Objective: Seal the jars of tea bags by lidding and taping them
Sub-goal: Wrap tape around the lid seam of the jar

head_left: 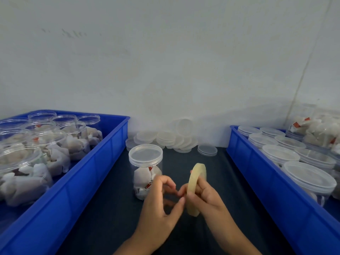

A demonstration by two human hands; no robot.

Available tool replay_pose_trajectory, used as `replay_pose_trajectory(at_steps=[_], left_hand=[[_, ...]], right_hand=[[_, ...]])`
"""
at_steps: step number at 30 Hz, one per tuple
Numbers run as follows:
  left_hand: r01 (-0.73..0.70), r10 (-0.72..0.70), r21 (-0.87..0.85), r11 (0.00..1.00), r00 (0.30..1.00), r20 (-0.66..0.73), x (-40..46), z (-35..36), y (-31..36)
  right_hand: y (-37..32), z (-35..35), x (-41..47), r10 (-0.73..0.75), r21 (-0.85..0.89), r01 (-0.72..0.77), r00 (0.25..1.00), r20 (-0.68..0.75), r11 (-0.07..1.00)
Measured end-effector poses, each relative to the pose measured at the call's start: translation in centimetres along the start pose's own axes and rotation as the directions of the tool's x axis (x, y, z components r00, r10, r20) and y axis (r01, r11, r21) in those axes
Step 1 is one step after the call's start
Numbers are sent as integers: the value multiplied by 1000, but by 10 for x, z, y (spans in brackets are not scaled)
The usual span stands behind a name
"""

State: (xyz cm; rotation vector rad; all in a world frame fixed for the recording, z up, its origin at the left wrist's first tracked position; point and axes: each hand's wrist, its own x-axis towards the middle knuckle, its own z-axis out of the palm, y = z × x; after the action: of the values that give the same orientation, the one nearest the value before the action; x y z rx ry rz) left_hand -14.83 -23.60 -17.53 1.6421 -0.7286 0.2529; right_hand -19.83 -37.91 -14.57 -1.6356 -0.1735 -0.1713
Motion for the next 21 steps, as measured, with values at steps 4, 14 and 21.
replay_pose_trajectory(at_steps=[4,14,21], left_hand=[[-203,214,209,957,976,-30,7,-8,4],[-225,218,313,923,974,56,12,-16,-4],[-309,285,490,815,950,126,10,-10,-7]], right_hand=[[-5,-1,-2,1,-226,30,990,140,974],[-2,0,-1,93,-390,-1,972,217,921],[5,-1,2,102,-345,-56,988,117,937]])
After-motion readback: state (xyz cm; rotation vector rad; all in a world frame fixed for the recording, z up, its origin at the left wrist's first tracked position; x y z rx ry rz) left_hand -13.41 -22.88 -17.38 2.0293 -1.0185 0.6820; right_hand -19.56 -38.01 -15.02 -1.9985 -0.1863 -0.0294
